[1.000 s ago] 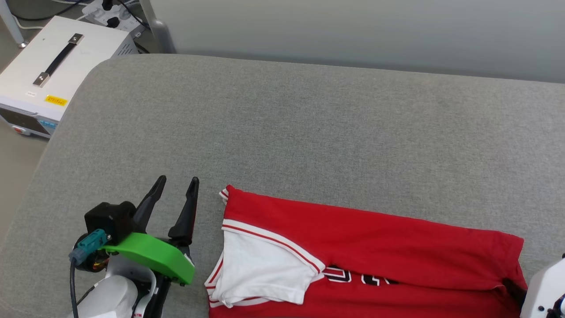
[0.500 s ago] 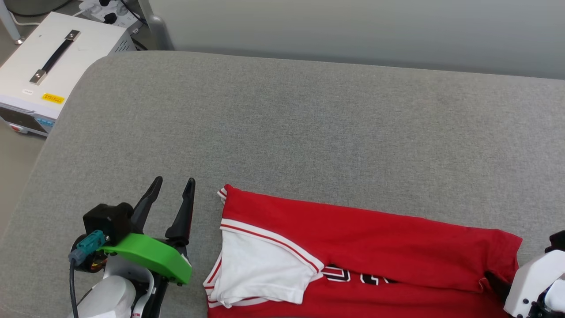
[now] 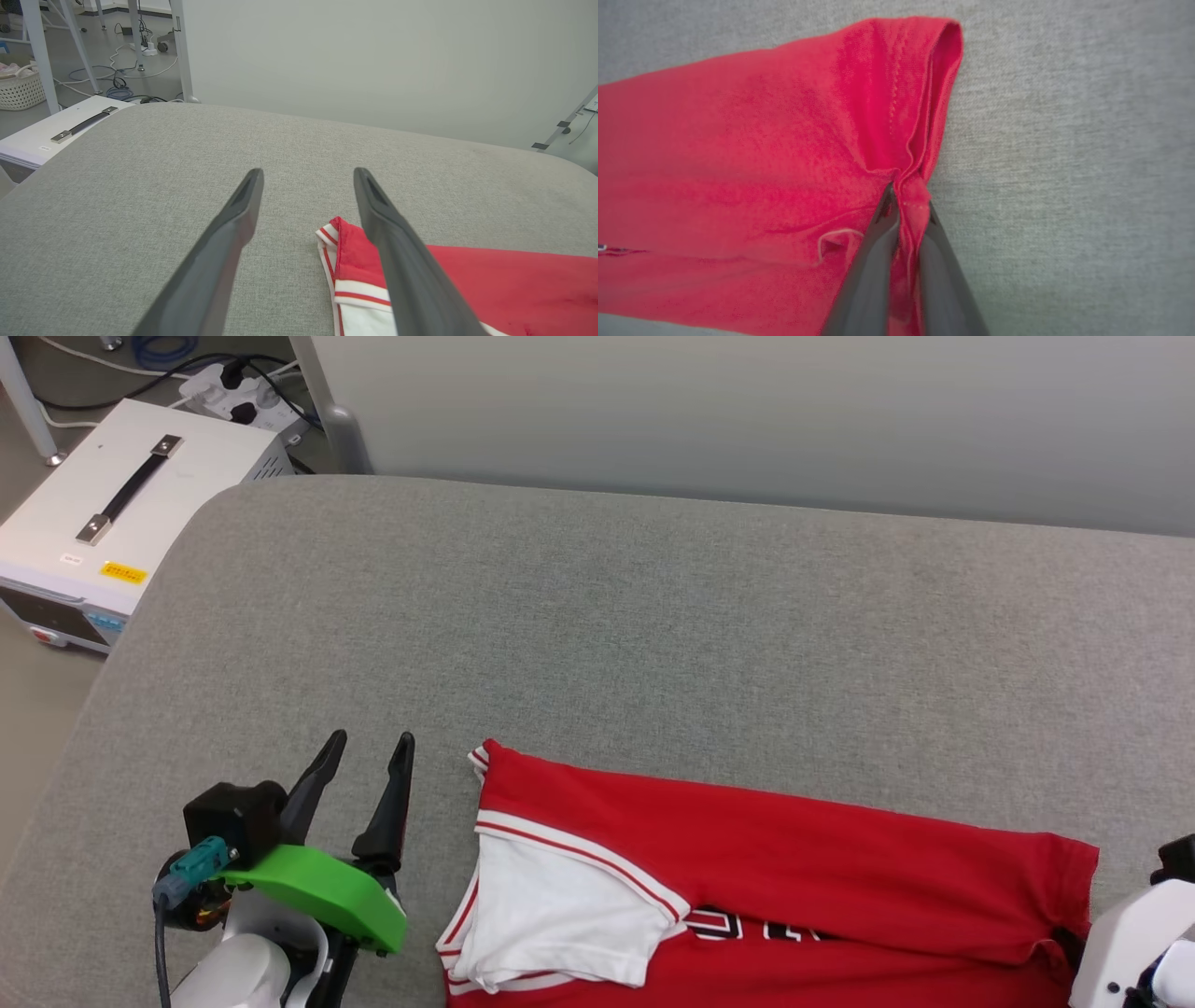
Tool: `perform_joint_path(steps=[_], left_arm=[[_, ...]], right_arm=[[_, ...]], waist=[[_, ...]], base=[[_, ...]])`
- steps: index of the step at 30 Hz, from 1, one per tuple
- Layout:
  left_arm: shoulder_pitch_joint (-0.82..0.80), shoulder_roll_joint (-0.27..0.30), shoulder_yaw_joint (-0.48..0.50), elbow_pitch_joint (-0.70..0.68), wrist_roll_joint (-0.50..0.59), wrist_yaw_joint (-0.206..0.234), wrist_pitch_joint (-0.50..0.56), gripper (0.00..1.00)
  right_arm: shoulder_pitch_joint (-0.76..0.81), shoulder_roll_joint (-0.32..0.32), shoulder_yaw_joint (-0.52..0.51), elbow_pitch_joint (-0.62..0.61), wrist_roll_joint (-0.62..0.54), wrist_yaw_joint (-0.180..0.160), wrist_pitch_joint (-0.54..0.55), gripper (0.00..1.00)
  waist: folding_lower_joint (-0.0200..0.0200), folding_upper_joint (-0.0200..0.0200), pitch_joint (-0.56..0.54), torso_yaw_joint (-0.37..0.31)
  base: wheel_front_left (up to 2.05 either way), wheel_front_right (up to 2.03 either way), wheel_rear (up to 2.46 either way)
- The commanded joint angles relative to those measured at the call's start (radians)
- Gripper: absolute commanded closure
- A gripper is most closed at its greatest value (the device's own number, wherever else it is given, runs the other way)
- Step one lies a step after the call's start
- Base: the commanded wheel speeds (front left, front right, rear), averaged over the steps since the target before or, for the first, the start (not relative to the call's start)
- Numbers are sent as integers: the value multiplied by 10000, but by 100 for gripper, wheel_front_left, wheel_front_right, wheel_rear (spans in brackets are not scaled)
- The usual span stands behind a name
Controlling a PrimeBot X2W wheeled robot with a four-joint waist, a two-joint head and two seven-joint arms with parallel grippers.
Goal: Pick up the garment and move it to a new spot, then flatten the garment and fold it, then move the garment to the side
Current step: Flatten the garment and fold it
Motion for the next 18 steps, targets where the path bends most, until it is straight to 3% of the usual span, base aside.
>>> perform_joint_path(steps=[1, 11, 18], left_arm=[[170, -34, 11, 6, 107, -47, -58, 0], [395, -4, -38, -18, 37, 20, -35, 0], [623, -17, -62, -43, -56, 73, -29, 0]], right_arm=[[44, -260, -174, 157, -89, -19, -108, 100], [100, -1206, -905, 364, -576, -19, -533, 100], [408, -1028, -503, -396, 123, -19, -281, 100]], waist=[[0, 0, -124, -29], [0, 0, -570, -167], [0, 0, -954, -317]], base=[[0, 0, 0], [0, 0, 0], [0, 0, 0]])
